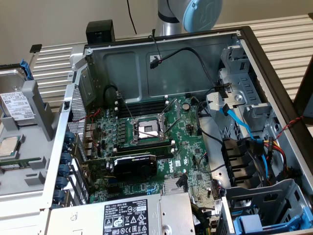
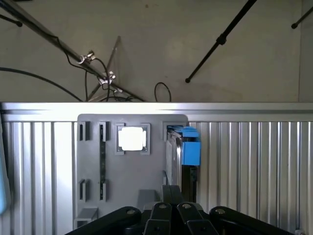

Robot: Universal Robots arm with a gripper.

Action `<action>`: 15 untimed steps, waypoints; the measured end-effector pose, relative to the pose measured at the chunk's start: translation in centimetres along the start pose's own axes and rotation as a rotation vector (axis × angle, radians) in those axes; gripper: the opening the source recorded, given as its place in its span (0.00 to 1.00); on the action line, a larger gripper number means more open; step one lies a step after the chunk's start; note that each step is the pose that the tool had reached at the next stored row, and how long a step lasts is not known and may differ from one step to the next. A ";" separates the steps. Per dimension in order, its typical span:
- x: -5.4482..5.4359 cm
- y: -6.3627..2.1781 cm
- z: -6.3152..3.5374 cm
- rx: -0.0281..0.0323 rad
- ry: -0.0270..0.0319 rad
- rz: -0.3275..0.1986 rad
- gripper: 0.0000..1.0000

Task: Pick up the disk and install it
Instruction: 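Pick up the disk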

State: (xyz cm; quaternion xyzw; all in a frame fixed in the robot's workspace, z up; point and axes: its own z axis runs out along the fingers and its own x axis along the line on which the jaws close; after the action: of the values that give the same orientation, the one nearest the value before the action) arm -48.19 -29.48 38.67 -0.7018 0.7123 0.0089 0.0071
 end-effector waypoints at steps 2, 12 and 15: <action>-0.1 0.10 0.00 0.0011 0.0000 0.000 0.11; -1.1 0.93 0.04 0.0048 0.0011 0.000 0.42; -1.2 1.07 0.05 0.0048 0.0015 0.000 0.54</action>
State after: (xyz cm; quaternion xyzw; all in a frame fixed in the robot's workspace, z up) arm -49.25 -28.25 38.65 -0.7018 0.7123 0.0067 0.0082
